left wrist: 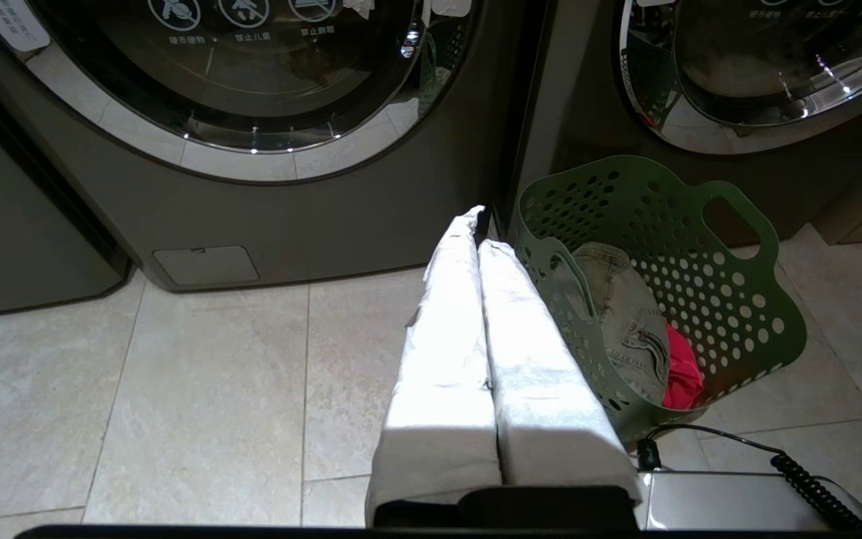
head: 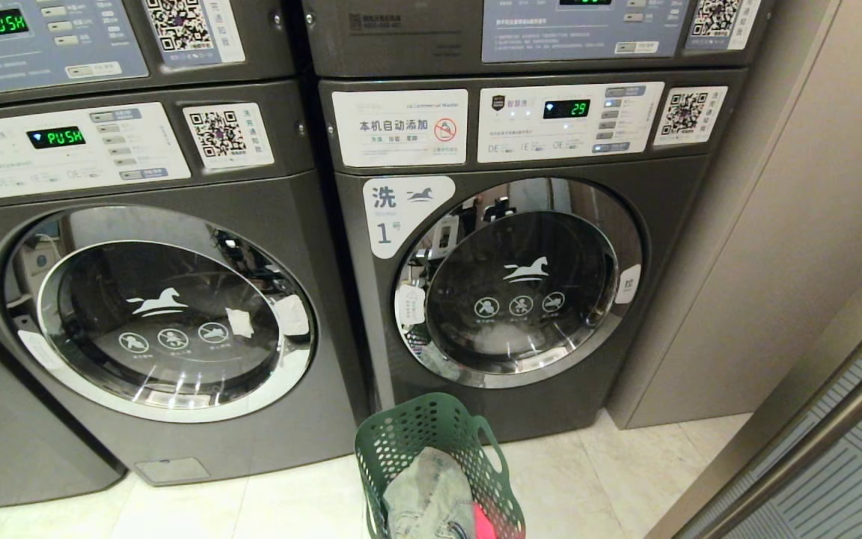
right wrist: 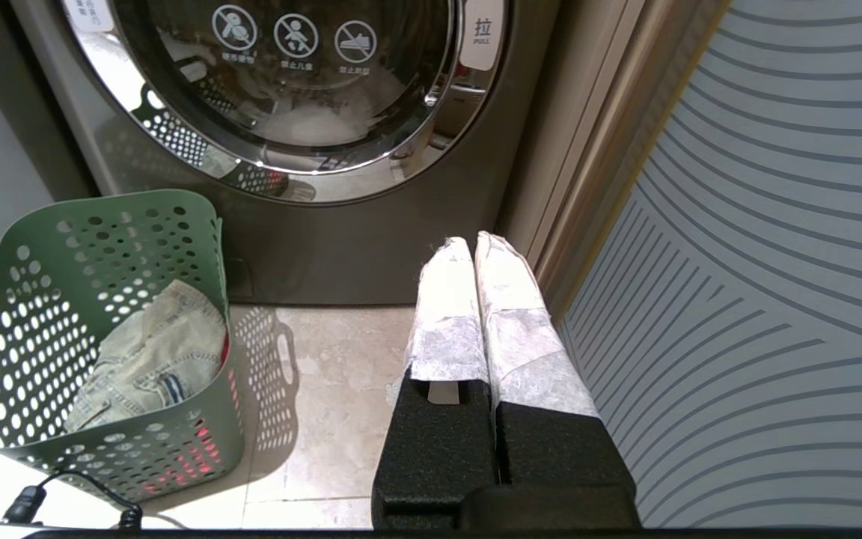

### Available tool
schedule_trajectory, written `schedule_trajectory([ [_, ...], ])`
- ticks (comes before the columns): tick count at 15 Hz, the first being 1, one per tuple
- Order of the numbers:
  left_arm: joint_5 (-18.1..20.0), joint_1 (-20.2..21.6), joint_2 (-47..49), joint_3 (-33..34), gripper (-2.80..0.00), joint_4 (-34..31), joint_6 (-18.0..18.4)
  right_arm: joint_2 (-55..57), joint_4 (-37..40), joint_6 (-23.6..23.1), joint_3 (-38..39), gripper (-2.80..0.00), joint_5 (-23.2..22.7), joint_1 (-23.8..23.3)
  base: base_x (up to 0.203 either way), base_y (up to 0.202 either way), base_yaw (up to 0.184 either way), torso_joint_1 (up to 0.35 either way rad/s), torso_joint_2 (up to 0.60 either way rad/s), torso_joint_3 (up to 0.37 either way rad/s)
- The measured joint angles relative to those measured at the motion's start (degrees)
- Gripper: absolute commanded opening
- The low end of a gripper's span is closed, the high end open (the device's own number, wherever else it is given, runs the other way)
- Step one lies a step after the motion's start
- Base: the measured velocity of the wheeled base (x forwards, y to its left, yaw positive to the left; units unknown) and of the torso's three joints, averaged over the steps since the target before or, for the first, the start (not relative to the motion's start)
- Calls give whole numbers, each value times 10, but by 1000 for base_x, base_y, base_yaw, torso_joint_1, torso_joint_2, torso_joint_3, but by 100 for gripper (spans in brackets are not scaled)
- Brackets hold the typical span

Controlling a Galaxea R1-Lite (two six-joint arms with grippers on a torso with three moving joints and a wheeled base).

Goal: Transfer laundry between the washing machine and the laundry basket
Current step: Open the lid of the washing machine

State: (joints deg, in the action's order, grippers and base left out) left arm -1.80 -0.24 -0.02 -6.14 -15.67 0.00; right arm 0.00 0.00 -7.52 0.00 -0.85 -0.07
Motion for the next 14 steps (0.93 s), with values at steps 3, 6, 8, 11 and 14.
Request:
schedule_trajectory([
  [3, 0, 0, 0, 0, -280, 0, 0, 0, 0, 0, 0, -280, 0, 0, 0, 0, 0, 0, 0, 0],
  [6, 0, 0, 0, 0, -280, 0, 0, 0, 0, -1, 0, -280, 0, 0, 0, 0, 0, 0, 0, 0],
  [8, 0, 0, 0, 0, -280, 0, 0, 0, 0, -1, 0, -280, -1, 0, 2, -1, 39, 4, 1, 1],
  [11, 0, 0, 0, 0, -280, 0, 0, 0, 0, 0, 0, -280, 0, 0, 6, -7, 180, 2, 1, 8],
  [14, 0, 0, 0, 0, -280, 0, 0, 0, 0, 0, 0, -280, 1, 0, 1, -8, 203, 2, -2, 2],
])
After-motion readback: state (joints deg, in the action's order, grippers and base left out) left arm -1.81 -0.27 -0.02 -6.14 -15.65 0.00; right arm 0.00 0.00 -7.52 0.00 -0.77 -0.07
